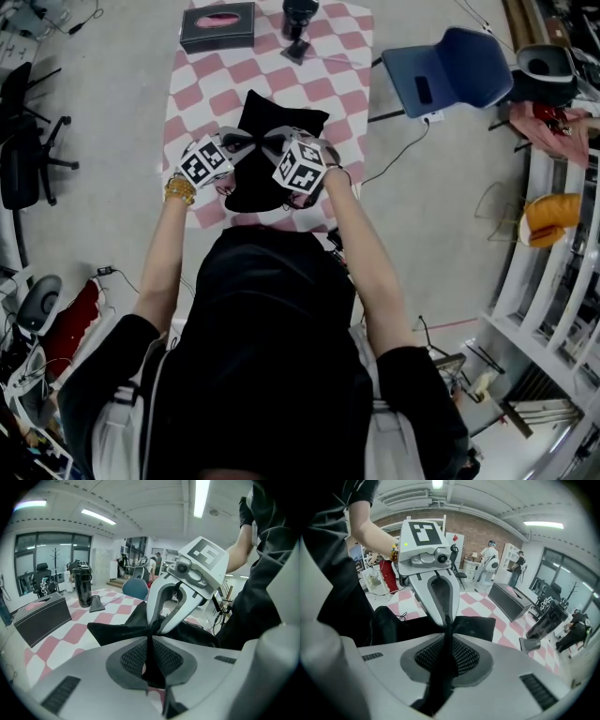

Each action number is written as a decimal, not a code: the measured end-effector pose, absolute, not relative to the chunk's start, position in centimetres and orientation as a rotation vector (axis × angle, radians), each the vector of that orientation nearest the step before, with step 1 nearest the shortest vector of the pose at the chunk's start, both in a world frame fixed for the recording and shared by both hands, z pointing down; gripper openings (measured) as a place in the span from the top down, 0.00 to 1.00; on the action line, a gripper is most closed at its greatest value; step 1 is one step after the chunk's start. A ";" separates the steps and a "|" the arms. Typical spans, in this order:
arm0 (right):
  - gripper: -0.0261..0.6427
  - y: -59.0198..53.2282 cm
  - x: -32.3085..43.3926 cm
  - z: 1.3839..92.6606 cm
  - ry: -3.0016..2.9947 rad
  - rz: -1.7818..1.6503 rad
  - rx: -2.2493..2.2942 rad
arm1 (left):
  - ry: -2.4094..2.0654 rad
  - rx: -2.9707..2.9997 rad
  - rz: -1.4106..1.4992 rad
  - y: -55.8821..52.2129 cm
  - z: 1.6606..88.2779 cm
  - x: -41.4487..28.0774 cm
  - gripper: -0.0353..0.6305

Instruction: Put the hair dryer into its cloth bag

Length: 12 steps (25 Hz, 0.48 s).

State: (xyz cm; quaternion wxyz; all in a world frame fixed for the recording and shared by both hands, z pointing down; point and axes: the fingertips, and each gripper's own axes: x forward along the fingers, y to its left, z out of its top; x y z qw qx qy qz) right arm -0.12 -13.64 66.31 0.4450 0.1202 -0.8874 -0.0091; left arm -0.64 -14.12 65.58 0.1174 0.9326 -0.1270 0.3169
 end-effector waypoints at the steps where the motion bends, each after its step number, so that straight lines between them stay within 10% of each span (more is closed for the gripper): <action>1: 0.87 -13.5 -0.2 66.3 -2.196 -0.048 0.303 | -0.382 2.728 0.923 -14.0 65.6 -0.7 0.89; 12: 0.88 -11.4 -0.4 66.6 -2.165 -0.177 0.205 | -0.503 2.717 0.703 -10.6 66.0 -0.9 0.91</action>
